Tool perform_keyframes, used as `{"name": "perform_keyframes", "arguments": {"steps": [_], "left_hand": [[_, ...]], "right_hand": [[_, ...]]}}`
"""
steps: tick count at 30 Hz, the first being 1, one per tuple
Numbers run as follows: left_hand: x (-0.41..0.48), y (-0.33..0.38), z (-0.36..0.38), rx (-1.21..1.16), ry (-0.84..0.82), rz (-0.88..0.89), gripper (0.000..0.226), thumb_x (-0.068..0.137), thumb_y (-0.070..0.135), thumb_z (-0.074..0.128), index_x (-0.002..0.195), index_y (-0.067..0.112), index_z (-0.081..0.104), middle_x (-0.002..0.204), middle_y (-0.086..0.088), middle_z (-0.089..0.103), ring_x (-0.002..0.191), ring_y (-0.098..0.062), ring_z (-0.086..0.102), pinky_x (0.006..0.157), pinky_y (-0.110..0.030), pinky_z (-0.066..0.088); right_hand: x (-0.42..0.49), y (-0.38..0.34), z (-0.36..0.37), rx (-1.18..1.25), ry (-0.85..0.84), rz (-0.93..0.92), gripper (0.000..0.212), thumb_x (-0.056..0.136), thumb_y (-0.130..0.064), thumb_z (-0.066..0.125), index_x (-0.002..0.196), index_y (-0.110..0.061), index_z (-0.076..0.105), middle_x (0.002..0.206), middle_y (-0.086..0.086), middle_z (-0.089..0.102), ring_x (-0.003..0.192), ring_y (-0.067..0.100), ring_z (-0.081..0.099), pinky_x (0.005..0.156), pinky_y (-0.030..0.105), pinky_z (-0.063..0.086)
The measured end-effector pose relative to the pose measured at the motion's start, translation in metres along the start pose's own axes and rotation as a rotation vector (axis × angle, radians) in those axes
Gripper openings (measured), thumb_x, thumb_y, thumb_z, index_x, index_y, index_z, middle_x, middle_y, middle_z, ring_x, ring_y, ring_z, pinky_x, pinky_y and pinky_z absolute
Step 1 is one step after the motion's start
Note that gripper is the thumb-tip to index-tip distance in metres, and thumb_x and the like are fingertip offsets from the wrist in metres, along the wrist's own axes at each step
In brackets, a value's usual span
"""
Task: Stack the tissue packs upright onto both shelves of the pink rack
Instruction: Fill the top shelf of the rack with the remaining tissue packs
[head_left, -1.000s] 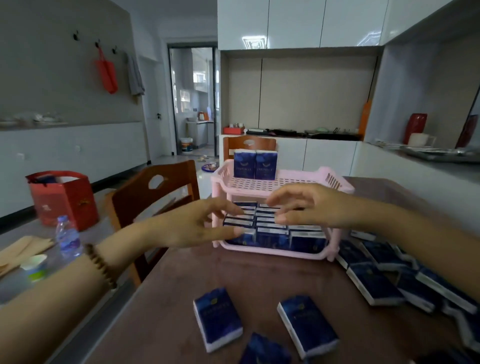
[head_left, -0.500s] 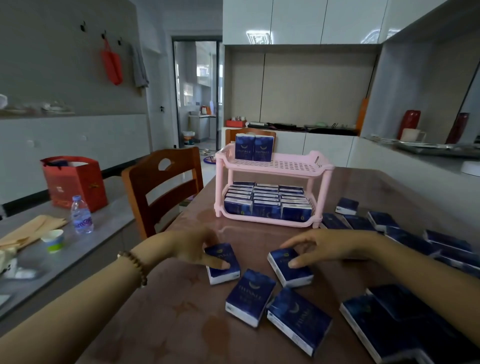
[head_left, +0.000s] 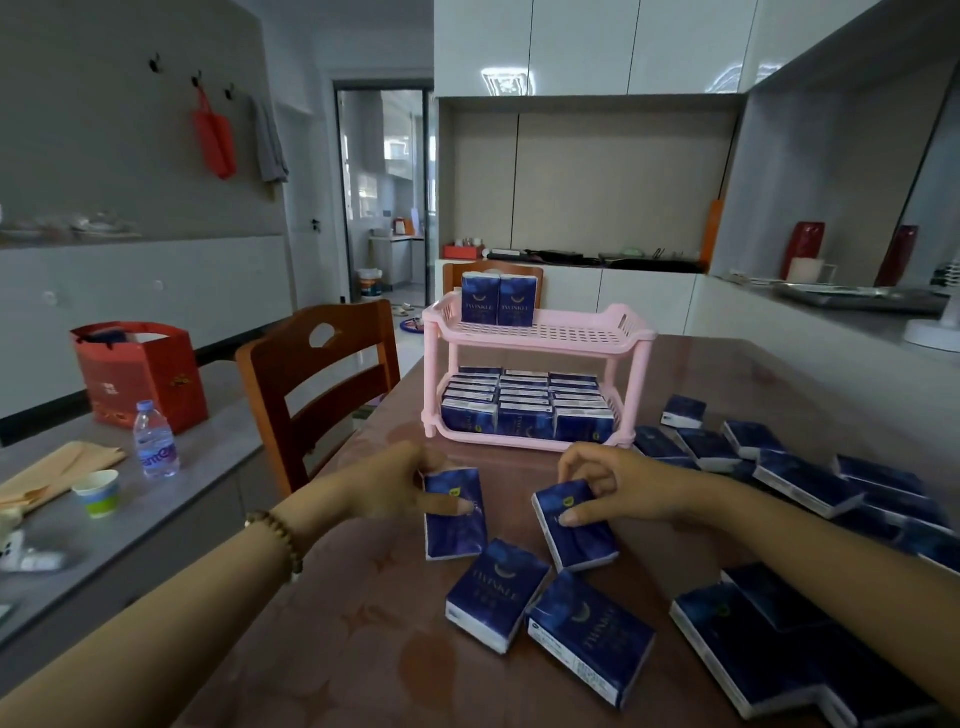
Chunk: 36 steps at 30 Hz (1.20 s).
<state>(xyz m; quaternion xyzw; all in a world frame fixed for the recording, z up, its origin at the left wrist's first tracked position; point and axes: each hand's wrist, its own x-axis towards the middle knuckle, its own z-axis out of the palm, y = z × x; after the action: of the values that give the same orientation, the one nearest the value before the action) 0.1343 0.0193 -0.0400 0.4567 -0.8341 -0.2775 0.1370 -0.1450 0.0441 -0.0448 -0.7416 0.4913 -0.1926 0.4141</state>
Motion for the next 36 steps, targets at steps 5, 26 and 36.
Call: {"name": "perform_keyframes", "arguments": {"steps": [5,26,36], "left_hand": [[0.006,0.013,-0.016,-0.130,-0.005,0.159,0.026,0.088,0.019,0.061,0.114,0.023,0.062,0.110,0.007,0.066,0.101,-0.006,0.063,0.077,-0.019,0.055],[0.171,0.019,-0.156,0.171,0.368,0.168,0.018,0.083,0.026,0.067,0.099,0.018,0.064,0.102,0.000,0.064,0.096,-0.018,0.058,0.088,-0.037,0.050],[0.200,0.004,-0.166,0.150,0.373,0.233,0.018,0.080,0.025,0.071,0.097,0.022,0.063,0.098,0.004,0.063,0.092,-0.016,0.059,0.081,-0.030,0.051]], "right_hand": [[0.001,-0.022,-0.009,-0.029,0.132,-0.075,0.017,0.082,-0.018,0.069,0.097,-0.020,0.063,0.106,0.001,0.068,0.100,0.014,0.065,0.094,0.037,0.051],[0.133,-0.093,-0.138,-0.130,0.646,-0.262,0.022,0.080,-0.009,0.069,0.102,-0.009,0.064,0.091,-0.005,0.062,0.081,0.007,0.058,0.062,0.006,0.047],[0.173,-0.082,-0.152,-0.193,0.618,-0.273,0.019,0.079,-0.009,0.071,0.094,-0.016,0.062,0.095,-0.001,0.062,0.078,0.002,0.055,0.060,0.000,0.043]]}}
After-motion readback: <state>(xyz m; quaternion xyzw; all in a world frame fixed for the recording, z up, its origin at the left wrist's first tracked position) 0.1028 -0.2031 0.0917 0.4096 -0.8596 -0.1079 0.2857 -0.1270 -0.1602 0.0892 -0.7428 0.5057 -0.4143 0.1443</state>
